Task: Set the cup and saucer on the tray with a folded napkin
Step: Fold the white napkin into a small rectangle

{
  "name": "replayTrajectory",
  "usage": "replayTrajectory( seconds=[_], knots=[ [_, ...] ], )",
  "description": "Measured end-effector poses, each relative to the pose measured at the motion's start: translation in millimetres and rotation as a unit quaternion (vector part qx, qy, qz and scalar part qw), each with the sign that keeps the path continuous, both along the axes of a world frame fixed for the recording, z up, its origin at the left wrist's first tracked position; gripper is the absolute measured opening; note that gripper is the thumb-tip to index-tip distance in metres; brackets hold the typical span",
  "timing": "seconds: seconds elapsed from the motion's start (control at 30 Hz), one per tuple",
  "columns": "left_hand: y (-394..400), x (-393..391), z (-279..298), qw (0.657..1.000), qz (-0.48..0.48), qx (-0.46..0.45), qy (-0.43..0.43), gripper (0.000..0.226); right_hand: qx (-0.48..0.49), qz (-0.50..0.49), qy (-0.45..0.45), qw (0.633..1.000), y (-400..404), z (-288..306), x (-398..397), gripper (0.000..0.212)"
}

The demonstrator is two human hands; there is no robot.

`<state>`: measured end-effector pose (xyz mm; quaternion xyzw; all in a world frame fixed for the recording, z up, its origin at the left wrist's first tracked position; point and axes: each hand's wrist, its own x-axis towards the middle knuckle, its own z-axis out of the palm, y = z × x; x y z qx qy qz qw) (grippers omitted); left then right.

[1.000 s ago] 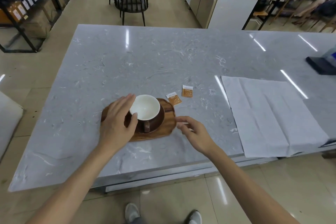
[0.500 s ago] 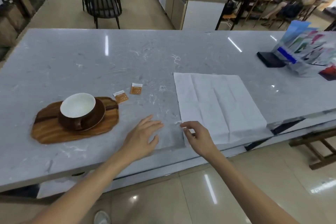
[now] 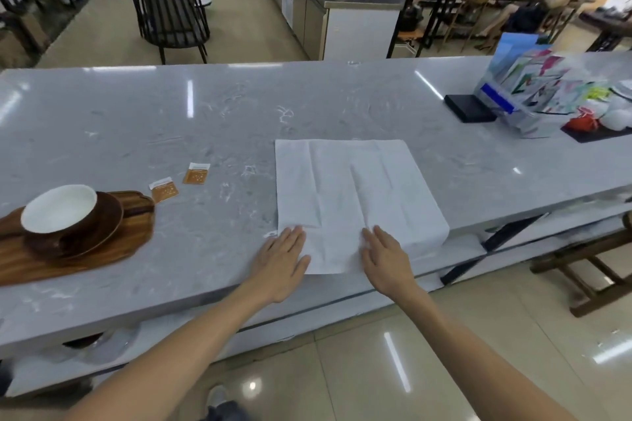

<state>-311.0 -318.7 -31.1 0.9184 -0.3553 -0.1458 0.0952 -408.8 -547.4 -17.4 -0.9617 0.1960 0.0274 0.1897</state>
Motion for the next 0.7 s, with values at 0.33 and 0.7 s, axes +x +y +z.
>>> replayTrajectory(
  seconds=[0.33, 0.7],
  knots=[
    [-7, 76, 5, 0.996, 0.075, 0.023, -0.032, 0.061, -0.037, 0.058, -0.011, 0.998, 6, -4, 27, 0.047],
    [-37, 187, 14, 0.991, 0.116, 0.066, -0.026, 0.060, 0.146, 0.189, -0.010, 0.971, 26, 5, 94, 0.052]
  ],
)
